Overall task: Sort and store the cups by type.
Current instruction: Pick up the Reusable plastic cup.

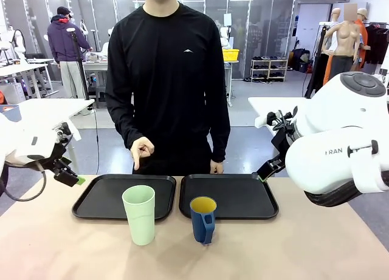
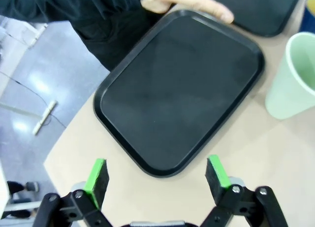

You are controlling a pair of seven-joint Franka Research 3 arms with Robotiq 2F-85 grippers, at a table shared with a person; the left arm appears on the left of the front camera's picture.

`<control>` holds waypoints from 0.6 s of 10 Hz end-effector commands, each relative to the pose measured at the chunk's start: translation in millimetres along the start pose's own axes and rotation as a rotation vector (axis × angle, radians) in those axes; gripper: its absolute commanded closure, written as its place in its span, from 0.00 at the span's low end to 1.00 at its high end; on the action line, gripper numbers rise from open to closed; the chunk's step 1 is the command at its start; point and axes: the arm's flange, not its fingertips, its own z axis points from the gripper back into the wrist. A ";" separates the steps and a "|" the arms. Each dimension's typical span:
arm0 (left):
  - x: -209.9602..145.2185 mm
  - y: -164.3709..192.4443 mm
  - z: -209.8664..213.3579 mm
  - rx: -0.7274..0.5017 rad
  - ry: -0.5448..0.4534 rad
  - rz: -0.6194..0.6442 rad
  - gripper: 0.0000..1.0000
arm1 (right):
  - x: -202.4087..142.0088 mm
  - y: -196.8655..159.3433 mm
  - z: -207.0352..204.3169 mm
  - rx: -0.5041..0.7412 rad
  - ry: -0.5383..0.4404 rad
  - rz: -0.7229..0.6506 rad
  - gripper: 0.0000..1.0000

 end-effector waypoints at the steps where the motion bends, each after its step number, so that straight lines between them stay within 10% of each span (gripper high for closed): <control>1: -41.1 -9.6 1.6 -0.009 -0.060 -0.015 0.00 | -0.2 -0.6 -0.2 0.001 0.000 -0.002 0.00; 6: -25.7 18.2 -8.8 0.025 0.006 0.005 0.00 | -0.2 -0.6 -0.2 0.001 0.000 -0.002 0.00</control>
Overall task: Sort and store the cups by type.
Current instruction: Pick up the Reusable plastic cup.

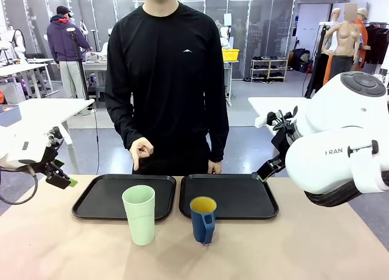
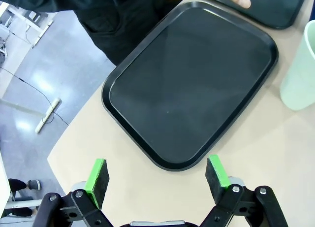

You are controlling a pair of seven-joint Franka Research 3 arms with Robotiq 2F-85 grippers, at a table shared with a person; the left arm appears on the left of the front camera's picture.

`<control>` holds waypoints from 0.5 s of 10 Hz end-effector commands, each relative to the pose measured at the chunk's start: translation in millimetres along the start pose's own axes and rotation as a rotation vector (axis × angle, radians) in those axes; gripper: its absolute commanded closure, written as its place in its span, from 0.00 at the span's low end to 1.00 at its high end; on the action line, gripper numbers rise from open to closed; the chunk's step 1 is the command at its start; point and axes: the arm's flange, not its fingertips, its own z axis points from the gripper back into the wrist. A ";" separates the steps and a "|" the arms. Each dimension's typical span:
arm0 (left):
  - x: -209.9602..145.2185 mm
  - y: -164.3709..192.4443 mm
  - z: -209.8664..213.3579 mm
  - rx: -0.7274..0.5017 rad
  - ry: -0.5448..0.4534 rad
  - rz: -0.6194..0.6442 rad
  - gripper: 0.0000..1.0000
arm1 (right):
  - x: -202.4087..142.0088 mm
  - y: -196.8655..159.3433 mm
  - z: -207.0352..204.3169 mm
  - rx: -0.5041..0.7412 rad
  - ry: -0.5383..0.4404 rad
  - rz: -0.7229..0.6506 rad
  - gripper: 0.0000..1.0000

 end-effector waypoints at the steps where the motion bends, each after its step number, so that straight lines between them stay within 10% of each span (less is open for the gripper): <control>1: -0.7 -0.1 -2.7 -0.037 0.003 -0.097 0.00 | -0.3 -0.7 -0.3 0.001 0.001 -0.002 0.00; 5: -47.4 10.7 5.3 0.006 0.129 -0.208 0.00 | -0.3 -0.7 -0.3 0.001 0.001 -0.002 0.00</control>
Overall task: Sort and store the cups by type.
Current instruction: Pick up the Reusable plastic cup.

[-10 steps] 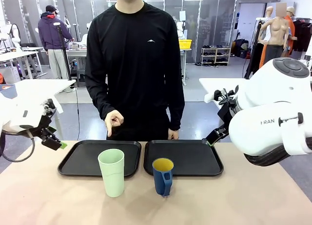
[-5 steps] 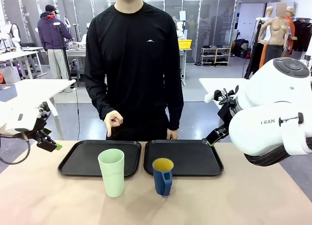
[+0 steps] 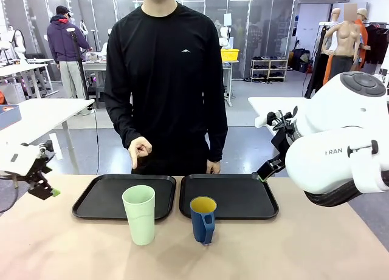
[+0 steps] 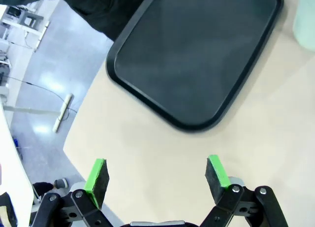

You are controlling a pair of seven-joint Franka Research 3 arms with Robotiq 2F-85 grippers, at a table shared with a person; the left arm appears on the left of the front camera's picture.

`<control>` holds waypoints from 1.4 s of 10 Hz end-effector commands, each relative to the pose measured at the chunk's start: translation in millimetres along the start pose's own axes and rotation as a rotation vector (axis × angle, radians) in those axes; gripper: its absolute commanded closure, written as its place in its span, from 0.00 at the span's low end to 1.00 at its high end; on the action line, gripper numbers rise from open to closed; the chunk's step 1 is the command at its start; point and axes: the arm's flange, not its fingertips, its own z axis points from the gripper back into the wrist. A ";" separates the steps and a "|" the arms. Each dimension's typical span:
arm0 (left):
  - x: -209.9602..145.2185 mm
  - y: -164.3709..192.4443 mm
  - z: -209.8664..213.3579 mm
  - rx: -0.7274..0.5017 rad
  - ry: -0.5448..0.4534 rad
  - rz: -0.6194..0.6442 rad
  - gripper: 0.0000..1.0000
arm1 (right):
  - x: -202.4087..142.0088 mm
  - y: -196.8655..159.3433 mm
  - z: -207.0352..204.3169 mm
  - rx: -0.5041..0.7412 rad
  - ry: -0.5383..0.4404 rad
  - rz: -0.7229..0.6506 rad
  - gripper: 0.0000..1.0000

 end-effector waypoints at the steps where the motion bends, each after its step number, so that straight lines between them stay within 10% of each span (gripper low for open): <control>1: -17.1 -7.1 -2.1 -0.055 -0.046 -0.024 0.00 | -0.3 -0.7 -0.4 0.001 0.001 -0.003 0.00; 8: -44.3 -7.2 -43.3 -0.152 -0.198 -0.061 0.00 | -0.3 -0.7 -0.4 0.001 0.001 -0.003 0.00; 13: -52.5 -9.0 6.2 0.028 0.139 -0.354 0.00 | -0.3 -0.7 -0.4 0.001 0.001 -0.003 0.00; 14: -52.4 -3.3 13.5 -0.028 0.084 -0.370 0.00 | -0.3 -0.7 -0.4 0.001 0.001 -0.003 0.00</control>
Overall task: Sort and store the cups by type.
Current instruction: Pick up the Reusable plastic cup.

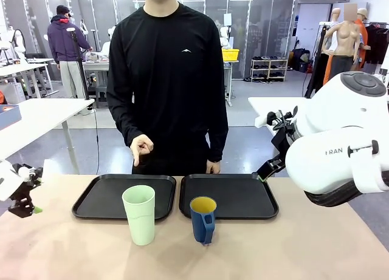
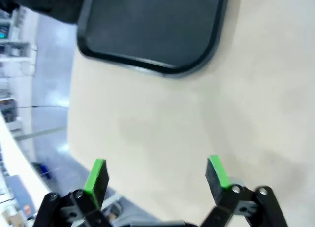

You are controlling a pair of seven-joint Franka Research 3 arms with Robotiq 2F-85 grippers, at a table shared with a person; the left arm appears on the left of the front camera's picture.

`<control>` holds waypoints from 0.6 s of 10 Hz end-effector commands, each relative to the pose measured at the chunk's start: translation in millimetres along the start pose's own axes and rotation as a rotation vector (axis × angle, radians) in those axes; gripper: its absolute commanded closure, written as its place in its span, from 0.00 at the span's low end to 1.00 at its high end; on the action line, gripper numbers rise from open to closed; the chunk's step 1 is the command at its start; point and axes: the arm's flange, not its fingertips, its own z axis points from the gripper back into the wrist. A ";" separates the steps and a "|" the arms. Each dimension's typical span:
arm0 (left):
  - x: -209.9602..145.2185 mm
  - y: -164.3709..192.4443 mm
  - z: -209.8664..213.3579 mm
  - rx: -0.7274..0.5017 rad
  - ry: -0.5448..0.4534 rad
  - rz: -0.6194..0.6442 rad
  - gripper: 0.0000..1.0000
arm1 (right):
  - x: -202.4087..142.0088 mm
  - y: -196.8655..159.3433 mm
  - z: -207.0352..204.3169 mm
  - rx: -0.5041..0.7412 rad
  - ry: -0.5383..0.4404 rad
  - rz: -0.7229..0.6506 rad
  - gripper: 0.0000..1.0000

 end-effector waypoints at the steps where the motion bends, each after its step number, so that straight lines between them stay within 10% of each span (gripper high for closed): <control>1: 5.9 -1.4 40.8 -0.098 -0.126 -0.043 0.00 | -0.3 -0.8 -0.6 0.001 0.001 -0.003 0.00; 4: 6.1 7.0 23.5 -0.297 -0.354 -0.098 0.00 | -0.3 -0.8 -0.6 0.001 0.001 -0.003 0.00; 6: 15.5 -1.8 26.2 -0.113 -0.180 -0.070 0.00 | -0.3 -0.8 -0.6 0.001 0.001 -0.003 0.00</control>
